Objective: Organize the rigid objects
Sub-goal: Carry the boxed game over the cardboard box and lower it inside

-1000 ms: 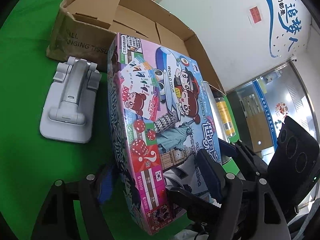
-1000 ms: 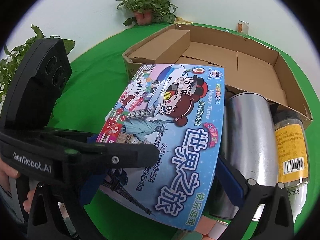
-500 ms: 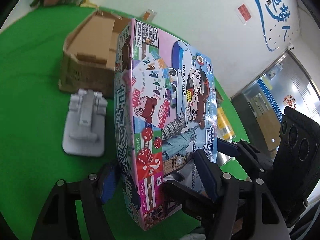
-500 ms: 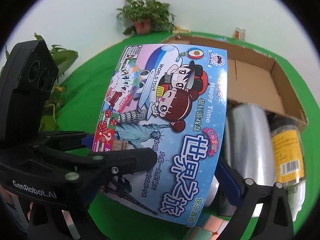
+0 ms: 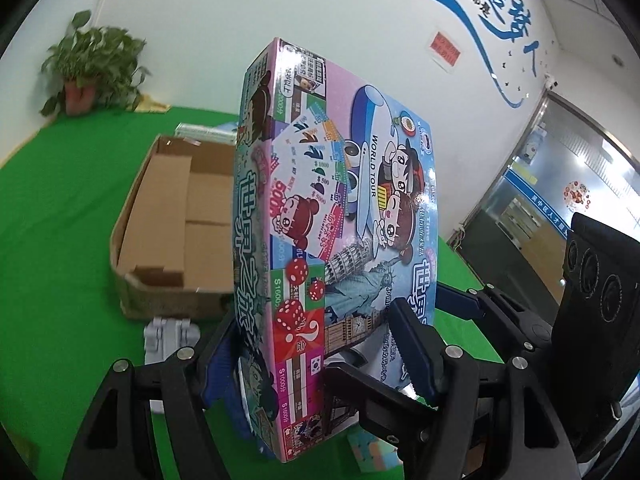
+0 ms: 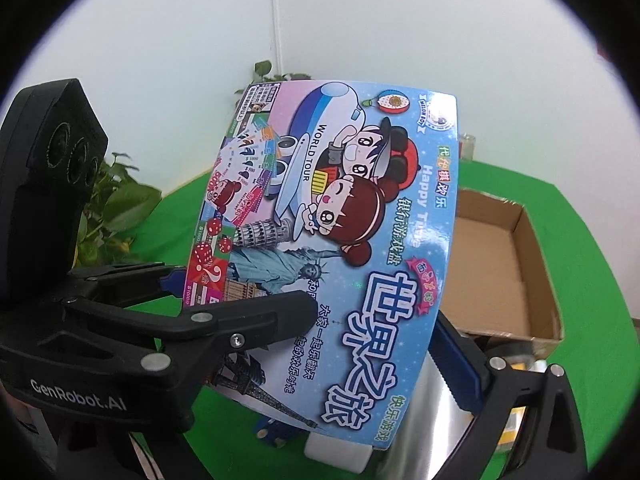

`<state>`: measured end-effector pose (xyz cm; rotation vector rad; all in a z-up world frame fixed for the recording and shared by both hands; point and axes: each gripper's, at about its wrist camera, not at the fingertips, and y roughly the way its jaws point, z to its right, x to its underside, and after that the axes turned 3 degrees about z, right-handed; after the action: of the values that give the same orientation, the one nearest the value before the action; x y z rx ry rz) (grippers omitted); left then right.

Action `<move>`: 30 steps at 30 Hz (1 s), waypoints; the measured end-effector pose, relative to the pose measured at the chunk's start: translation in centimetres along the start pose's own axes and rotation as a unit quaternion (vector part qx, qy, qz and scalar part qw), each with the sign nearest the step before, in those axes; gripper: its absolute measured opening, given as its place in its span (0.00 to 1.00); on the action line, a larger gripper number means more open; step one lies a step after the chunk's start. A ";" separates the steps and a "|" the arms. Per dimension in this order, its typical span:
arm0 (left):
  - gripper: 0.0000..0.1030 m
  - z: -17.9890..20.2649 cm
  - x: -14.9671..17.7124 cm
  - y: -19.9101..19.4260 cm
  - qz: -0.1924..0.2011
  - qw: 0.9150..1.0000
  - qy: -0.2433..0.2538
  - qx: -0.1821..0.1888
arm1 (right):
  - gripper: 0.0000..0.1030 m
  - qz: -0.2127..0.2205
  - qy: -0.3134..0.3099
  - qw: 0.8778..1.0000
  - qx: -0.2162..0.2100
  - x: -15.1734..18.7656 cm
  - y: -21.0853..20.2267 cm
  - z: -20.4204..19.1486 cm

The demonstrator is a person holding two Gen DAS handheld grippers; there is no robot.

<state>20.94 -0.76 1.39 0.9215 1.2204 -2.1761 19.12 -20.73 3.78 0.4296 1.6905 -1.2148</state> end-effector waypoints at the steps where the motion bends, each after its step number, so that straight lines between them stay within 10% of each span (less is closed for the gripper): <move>1: 0.66 0.4 -0.9 0.2 0.003 1.000 0.006 0.000 | 0.96 0.004 0.000 1.000 0.003 -0.2 -0.3 0.1; 18: 0.66 5.2 -9.2 1.4 0.034 0.997 0.052 -0.037 | 0.96 0.046 -0.003 0.999 0.001 -4.3 -0.2 3.8; 30: 0.66 3.2 -11.1 5.5 -0.007 0.998 0.029 -0.059 | 0.96 -0.005 0.012 1.000 -0.017 -5.1 4.8 4.9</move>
<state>30.98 -5.34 7.85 0.9367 1.3700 -2.0763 27.48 -21.61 5.49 0.4166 1.7323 -1.1915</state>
